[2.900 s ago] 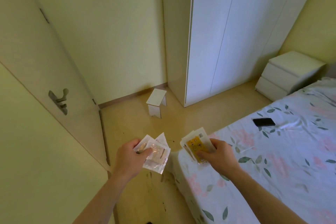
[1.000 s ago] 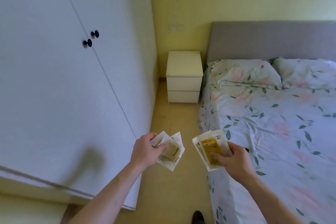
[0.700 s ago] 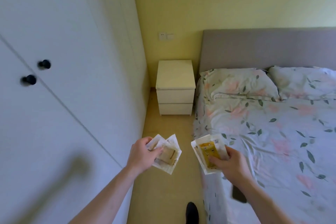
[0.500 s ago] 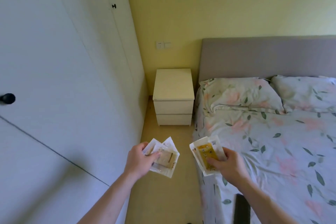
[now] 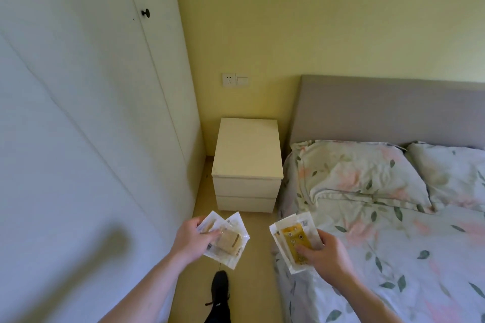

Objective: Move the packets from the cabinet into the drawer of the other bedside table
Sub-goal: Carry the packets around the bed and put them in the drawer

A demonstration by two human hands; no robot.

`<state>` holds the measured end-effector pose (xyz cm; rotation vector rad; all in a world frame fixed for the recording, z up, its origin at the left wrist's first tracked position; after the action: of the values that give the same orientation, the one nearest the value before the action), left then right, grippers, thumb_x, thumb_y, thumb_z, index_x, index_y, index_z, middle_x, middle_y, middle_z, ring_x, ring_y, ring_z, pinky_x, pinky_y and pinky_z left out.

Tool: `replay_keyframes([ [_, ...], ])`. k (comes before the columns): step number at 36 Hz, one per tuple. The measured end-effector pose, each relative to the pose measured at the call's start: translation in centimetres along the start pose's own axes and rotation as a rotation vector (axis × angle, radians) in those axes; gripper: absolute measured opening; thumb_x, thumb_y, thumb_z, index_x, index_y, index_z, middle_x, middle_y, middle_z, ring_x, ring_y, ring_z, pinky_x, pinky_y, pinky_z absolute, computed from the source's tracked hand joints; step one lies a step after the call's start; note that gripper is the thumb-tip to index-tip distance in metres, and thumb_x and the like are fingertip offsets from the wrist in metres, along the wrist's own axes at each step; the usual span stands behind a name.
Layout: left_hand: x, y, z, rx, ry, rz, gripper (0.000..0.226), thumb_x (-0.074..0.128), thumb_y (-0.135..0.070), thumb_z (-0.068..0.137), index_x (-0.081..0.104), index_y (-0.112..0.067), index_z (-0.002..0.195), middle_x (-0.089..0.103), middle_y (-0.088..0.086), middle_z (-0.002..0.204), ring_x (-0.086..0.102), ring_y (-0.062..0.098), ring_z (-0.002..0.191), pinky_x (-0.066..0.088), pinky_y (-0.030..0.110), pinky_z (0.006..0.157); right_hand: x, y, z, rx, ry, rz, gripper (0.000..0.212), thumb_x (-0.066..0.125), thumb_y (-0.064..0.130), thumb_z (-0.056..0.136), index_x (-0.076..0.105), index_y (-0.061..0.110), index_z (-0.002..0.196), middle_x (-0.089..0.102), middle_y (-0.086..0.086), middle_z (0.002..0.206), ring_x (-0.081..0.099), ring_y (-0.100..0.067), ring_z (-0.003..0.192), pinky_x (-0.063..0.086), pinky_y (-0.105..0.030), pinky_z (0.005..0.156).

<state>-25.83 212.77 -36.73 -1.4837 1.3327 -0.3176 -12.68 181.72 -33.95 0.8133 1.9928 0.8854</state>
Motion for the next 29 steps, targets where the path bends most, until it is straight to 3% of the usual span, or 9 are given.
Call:
replay_keyframes([
  [3, -0.6, -0.1, 6.8, -0.021, 0.038, 0.028, 0.016, 0.079, -0.032, 0.085, 0.071, -0.023, 0.097, 0.073, -0.004, 0.093, 0.071, 0.015, 0.086, 0.064, 0.036, 0.071, 1.3, 1.0, 5.4, 0.055, -0.027, -0.015, 0.018, 0.084, 0.009, 0.08, 0.076, 0.021, 0.092, 0.078, 0.009, 0.076, 0.074, -0.006, 0.067, 0.053, -0.019, 0.056],
  [10, -1.8, 2.4, 21.7, -0.106, 0.077, 0.207, 0.025, 0.075, -0.039, 0.087, 0.065, -0.03, 0.107, 0.068, -0.009, 0.102, 0.066, 0.013, 0.094, 0.06, 0.036, 0.083, 5.0, -0.2, 17.8, 0.184, -0.02, -0.115, 0.023, 0.089, 0.024, 0.07, 0.074, 0.031, 0.087, 0.077, 0.01, 0.08, 0.074, -0.014, 0.079, 0.061, -0.046, 0.08],
  [13, -1.9, 4.1, 27.0, -0.158, 0.093, 0.327, 0.021, 0.073, -0.041, 0.088, 0.066, -0.03, 0.105, 0.068, -0.008, 0.102, 0.065, 0.012, 0.092, 0.058, 0.033, 0.082, 6.4, 0.6, 22.1, 0.197, -0.028, -0.137, 0.024, 0.087, 0.023, 0.074, 0.069, 0.037, 0.084, 0.076, 0.008, 0.083, 0.071, -0.014, 0.082, 0.06, -0.044, 0.08],
  [15, -1.7, 5.5, 30.3, -0.195, 0.091, 0.399, 0.023, 0.072, -0.041, 0.089, 0.066, -0.029, 0.108, 0.068, -0.008, 0.106, 0.063, 0.013, 0.093, 0.055, 0.032, 0.082, 7.4, 1.5, 25.1, 0.186, -0.007, -0.167, 0.024, 0.084, 0.022, 0.079, 0.067, 0.039, 0.085, 0.074, 0.01, 0.084, 0.069, -0.009, 0.081, 0.057, -0.032, 0.07],
  [17, -1.3, 7.1, 33.7, -0.225, 0.089, 0.461, 0.034, 0.071, -0.04, 0.089, 0.063, -0.027, 0.119, 0.065, -0.007, 0.115, 0.062, 0.015, 0.1, 0.052, 0.031, 0.083, 8.2, 1.4, 28.6, 0.18, 0.026, -0.21, 0.024, 0.081, 0.019, 0.083, 0.066, 0.037, 0.085, 0.072, 0.012, 0.085, 0.066, -0.005, 0.079, 0.051, -0.024, 0.062],
  [21, 0.4, 10.8, 40.1, -0.237, 0.087, 0.541, 0.06, 0.068, -0.04, 0.091, 0.049, -0.022, 0.145, 0.042, -0.008, 0.155, 0.05, 0.02, 0.134, 0.044, 0.036, 0.105, 9.6, -1.7, 36.3, 0.178, 0.065, -0.304, 0.026, 0.079, 0.011, 0.081, 0.064, 0.032, 0.082, 0.071, 0.007, 0.094, 0.067, -0.013, 0.085, 0.058, -0.038, 0.078],
  [25, 2.8, 14.9, 45.8, -0.228, 0.102, 0.576, 0.056, 0.071, -0.04, 0.09, 0.056, -0.022, 0.14, 0.028, -0.014, 0.162, 0.047, 0.018, 0.138, 0.046, 0.036, 0.104, 11.3, -6.4, 44.2, 0.147, 0.098, -0.408, 0.015, 0.08, 0.025, 0.083, 0.069, 0.026, 0.092, 0.056, 0.015, 0.113, 0.054, -0.01, 0.117, 0.045, -0.031, 0.09],
  [27, 4.1, 16.7, 48.1, -0.222, 0.117, 0.593, 0.049, 0.072, -0.041, 0.089, 0.061, -0.024, 0.133, 0.026, -0.015, 0.163, 0.047, 0.018, 0.137, 0.046, 0.034, 0.101, 12.1, -9.2, 48.2, 0.128, 0.108, -0.468, 0.011, 0.079, 0.032, 0.082, 0.068, 0.032, 0.084, 0.058, 0.01, 0.131, 0.046, -0.013, 0.137, 0.044, -0.03, 0.096],
  [29, 5.2, 18.3, 50.0, -0.226, 0.116, 0.591, 0.048, 0.072, -0.039, 0.088, 0.061, -0.024, 0.133, 0.026, -0.013, 0.163, 0.046, 0.019, 0.138, 0.044, 0.036, 0.103, 12.8, -12.0, 51.5, 0.136, 0.126, -0.513, 0.02, 0.076, 0.026, 0.082, 0.061, 0.034, 0.071, 0.066, 0.008, 0.121, 0.042, -0.018, 0.142, 0.045, -0.03, 0.093],
])
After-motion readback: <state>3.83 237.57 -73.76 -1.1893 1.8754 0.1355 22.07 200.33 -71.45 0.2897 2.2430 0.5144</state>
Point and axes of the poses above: each hand's wrist, its own z-axis towards the middle knuckle, its own x-axis out of the palm, y = z × x, the point moved 7 cm from there along z, towards the middle knuckle
